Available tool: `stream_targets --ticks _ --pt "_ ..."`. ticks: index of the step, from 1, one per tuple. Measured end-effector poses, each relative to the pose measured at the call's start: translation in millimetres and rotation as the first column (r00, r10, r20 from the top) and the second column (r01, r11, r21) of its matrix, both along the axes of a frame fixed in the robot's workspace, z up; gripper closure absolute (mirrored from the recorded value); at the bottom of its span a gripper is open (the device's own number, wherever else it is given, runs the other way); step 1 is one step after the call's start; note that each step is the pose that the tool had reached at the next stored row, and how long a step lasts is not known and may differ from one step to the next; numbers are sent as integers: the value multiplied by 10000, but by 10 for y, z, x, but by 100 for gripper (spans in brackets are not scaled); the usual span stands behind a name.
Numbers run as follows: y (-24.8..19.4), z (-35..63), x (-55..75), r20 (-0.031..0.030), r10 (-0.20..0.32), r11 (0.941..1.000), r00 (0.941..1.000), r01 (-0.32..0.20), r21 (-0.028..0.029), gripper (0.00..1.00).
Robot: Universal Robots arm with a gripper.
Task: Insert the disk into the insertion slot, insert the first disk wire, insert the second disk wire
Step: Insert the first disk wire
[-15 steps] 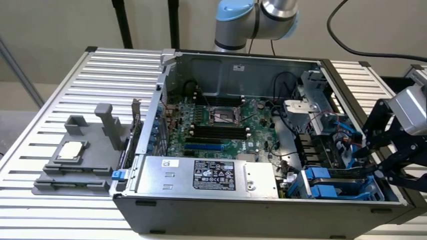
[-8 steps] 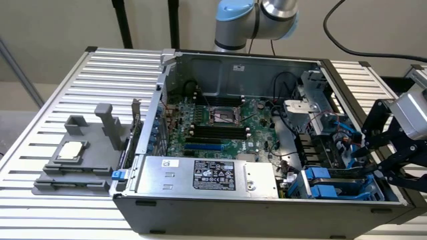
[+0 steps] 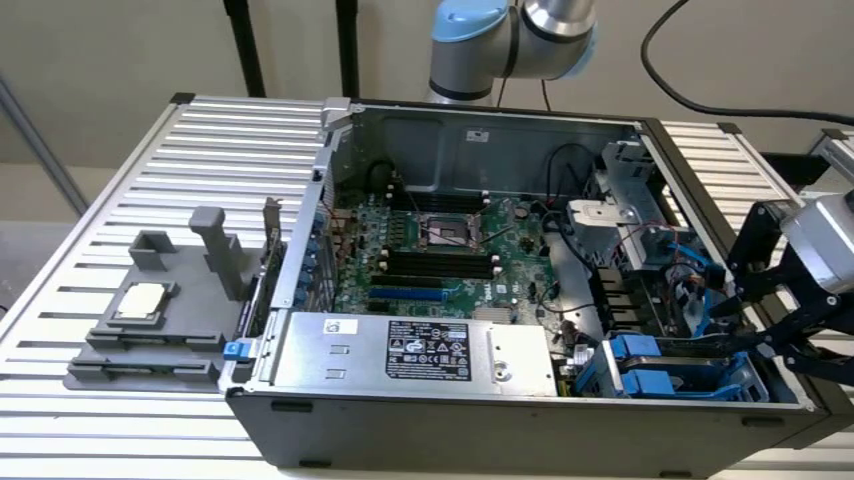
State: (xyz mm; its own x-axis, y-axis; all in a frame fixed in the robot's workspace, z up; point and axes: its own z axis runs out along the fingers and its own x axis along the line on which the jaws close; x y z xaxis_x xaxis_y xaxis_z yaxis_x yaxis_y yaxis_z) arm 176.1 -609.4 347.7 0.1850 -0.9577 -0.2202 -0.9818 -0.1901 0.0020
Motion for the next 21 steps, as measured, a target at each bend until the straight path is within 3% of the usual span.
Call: stream_targets --ticks 3,6,14,15,20,21 --pt "-12 -10 1 140 145 9999 9998 -145 7 63" --pt "-18 -18 0 192 315 9995 9993 -316 14 63" --pt "-19 -35 0 237 737 9973 9970 -738 21 65" --pt "-19 -36 0 239 788 9969 9966 -788 22 73" --pt "-19 -39 0 247 999 9950 9947 -1000 24 75" --pt "-19 -39 0 248 1036 9946 9943 -1037 23 82"
